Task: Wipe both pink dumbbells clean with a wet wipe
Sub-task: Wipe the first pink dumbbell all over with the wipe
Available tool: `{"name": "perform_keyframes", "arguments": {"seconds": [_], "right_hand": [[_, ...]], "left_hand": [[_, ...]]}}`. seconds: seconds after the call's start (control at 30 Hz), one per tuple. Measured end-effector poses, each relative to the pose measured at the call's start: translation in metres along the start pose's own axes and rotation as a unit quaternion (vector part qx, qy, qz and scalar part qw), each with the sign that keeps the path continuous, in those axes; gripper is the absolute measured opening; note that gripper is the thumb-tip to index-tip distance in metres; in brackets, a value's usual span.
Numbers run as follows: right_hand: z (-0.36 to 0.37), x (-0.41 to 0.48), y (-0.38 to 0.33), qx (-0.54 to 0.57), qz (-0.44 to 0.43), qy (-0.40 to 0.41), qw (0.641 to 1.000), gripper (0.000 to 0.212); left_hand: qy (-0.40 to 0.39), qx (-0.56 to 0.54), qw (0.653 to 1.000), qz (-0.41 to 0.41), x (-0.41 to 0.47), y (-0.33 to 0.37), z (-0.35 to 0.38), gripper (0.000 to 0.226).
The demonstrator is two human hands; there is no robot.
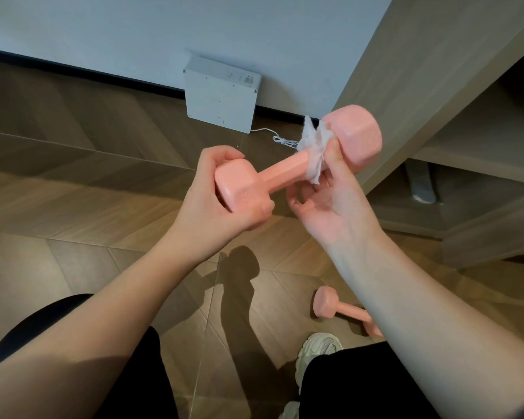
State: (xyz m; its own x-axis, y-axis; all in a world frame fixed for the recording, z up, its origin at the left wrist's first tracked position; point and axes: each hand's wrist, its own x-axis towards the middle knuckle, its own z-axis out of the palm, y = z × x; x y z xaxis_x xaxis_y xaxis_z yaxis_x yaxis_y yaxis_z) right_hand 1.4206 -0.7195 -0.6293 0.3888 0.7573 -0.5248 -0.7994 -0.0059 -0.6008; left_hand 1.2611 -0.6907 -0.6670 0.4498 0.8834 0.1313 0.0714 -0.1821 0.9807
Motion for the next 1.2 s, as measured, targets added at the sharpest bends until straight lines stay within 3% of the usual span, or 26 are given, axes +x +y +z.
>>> {"name": "perform_keyframes", "arguments": {"seconds": [0.1,0.2,0.27,0.33,0.4,0.5,0.6,0.77,0.83,0.9,0.97,1.1,1.2], "right_hand": [[-0.001,0.001,-0.001,-0.003,-0.009,-0.031,0.999,0.029],[-0.001,0.0,-0.001,-0.031,-0.022,-0.081,0.996,0.022],[0.001,-0.002,-0.002,-0.049,-0.024,-0.128,0.99,0.03],[0.003,-0.004,-0.002,-0.072,-0.029,-0.16,0.984,0.045],[0.004,-0.006,0.0,-0.116,-0.043,-0.165,0.978,0.056],[0.003,-0.009,0.005,-0.213,-0.058,-0.15,0.964,0.057],[0.001,-0.016,0.018,-0.313,-0.061,-0.136,0.938,0.051],[0.0,-0.017,0.034,-0.325,-0.045,-0.116,0.938,0.057],[0.001,-0.016,0.035,-0.307,-0.035,-0.104,0.945,0.056],[0.001,-0.018,0.034,-0.294,-0.01,-0.096,0.951,0.048],[0.001,-0.019,0.033,-0.295,0.016,-0.083,0.952,0.034],[0.001,-0.016,0.031,-0.256,0.058,-0.063,0.963,0.045],[0.0,-0.014,0.026,-0.204,0.08,-0.057,0.974,0.032]], "left_hand": [[-0.045,-0.223,0.965,-0.132,0.002,-0.003,0.001,0.047],[-0.06,-0.402,0.875,-0.263,-0.002,0.007,0.002,0.033],[-0.071,-0.459,0.819,-0.338,-0.004,0.015,0.002,0.051],[-0.084,-0.491,0.784,-0.372,-0.004,0.018,0.0,0.066],[-0.089,-0.509,0.767,-0.38,-0.005,0.018,-0.001,0.071],[-0.094,-0.532,0.755,-0.371,-0.007,0.015,-0.003,0.07],[-0.088,-0.527,0.78,-0.326,-0.006,0.015,-0.003,0.059],[-0.047,-0.45,0.868,-0.207,-0.003,0.013,-0.001,0.035],[-0.014,-0.359,0.918,-0.169,-0.003,0.008,0.001,0.041],[0.029,-0.218,0.965,-0.139,-0.004,0.005,0.002,0.064],[0.051,-0.075,0.994,-0.061,-0.005,0.007,0.001,0.062],[0.025,0.086,0.992,0.094,-0.007,0.004,-0.005,0.071],[0.011,0.208,0.957,0.201,-0.004,0.002,-0.009,0.076]]}}
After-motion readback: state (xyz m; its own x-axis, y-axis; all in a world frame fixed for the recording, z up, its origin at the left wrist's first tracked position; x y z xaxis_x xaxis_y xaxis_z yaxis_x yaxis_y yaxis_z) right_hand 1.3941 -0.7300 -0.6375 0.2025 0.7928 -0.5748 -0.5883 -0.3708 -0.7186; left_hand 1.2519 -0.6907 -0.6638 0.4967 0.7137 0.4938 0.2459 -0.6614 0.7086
